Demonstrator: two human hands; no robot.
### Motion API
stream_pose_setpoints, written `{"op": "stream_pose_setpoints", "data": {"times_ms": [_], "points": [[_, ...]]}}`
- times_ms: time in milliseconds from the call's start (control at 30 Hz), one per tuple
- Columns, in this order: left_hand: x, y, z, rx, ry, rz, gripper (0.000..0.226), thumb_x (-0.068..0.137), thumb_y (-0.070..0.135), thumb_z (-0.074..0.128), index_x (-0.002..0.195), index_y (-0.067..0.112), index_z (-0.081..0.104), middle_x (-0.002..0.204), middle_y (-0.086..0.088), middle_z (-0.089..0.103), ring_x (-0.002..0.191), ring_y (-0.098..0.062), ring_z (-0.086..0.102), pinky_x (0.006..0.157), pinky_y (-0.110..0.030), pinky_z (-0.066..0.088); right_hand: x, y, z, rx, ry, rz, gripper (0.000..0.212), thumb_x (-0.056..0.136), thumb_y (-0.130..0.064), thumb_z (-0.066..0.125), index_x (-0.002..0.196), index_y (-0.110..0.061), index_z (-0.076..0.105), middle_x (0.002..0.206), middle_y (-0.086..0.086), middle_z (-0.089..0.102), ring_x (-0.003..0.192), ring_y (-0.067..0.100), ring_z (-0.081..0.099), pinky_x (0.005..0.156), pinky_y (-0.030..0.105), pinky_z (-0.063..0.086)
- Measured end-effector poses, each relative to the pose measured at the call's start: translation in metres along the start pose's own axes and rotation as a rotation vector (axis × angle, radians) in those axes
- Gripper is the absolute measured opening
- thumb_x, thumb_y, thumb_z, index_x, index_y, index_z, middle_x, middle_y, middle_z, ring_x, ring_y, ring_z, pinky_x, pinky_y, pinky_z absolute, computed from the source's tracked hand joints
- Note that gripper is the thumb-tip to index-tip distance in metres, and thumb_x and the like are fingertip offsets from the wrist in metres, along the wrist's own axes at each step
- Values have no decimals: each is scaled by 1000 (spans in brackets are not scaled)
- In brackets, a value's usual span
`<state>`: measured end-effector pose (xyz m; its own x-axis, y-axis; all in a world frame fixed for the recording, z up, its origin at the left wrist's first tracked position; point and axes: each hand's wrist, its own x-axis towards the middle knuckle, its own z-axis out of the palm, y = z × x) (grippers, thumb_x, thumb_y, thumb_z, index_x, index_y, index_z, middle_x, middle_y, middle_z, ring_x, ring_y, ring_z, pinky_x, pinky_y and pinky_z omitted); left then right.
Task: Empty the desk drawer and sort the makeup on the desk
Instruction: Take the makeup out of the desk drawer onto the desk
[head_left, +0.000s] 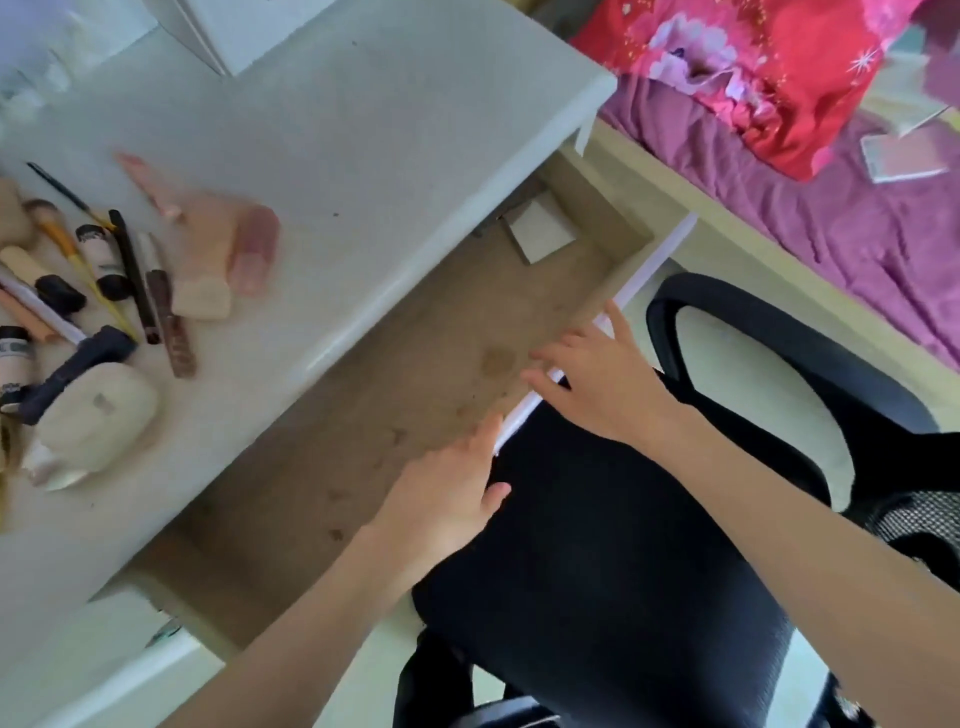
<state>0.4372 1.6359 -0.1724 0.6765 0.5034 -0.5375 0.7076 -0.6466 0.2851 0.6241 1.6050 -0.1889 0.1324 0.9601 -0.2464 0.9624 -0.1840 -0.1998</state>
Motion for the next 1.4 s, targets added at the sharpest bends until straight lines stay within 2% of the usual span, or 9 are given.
{"op": "stream_pose_setpoints", "data": {"times_ms": [67,167,267,333,833,1000,1067,1200,1400], "points": [[8,7,8,103,64,-111,40,97,28,38,135,19,29,99,-5,63,88,-28,62,64,-31,36,-12,12,7,-78,-14,-160,57,82,-62,44,112,-18,64,111,0,64,122,23,50,112,58,7],[13,12,9,168,64,-187,27,96,26,36,120,15,41,89,-7,63,83,-30,61,62,-32,34,-5,18,13,-208,-24,-232,36,70,-36,75,99,-16,65,96,3,64,107,26,57,111,58,8],[14,17,10,210,66,-192,28,96,26,36,120,14,43,86,-9,62,80,-31,60,62,-31,33,2,16,9,-251,65,-250,23,54,-15,83,65,-18,63,60,-3,58,65,22,61,100,51,42],[11,20,13,188,76,-196,27,96,26,36,119,13,44,72,-5,51,68,-27,51,59,-30,33,-2,18,12,-201,84,-279,26,50,-15,85,62,-19,62,58,-4,58,61,22,60,87,40,52],[17,52,68,178,34,-149,37,96,23,37,132,17,36,71,-1,44,63,-23,44,56,-30,33,-39,54,59,-212,98,-272,17,64,-18,79,75,-18,65,76,0,65,73,24,61,84,39,49],[17,47,71,166,38,-153,31,92,23,39,123,17,43,67,-1,45,63,-25,45,56,-30,32,-32,55,35,-82,-184,-249,43,90,-50,48,125,-24,55,123,-3,58,116,19,48,106,34,24],[18,45,70,141,28,-141,34,91,22,40,124,18,43,58,0,40,61,-25,46,55,-29,32,-23,54,23,50,-226,-159,51,91,-56,41,129,-23,52,125,1,57,117,22,49,103,35,32],[20,39,69,100,54,-108,43,89,26,42,132,23,42,52,2,33,59,-23,48,54,-25,34,16,64,25,-86,-110,42,39,96,-35,42,120,-7,53,118,12,56,107,30,51,82,36,39],[20,32,72,28,97,-88,46,86,28,45,132,27,44,51,2,33,56,-21,46,54,-23,33,52,70,51,-4,-152,327,56,90,-13,51,140,-1,27,141,15,34,127,31,35,97,39,37]]}}
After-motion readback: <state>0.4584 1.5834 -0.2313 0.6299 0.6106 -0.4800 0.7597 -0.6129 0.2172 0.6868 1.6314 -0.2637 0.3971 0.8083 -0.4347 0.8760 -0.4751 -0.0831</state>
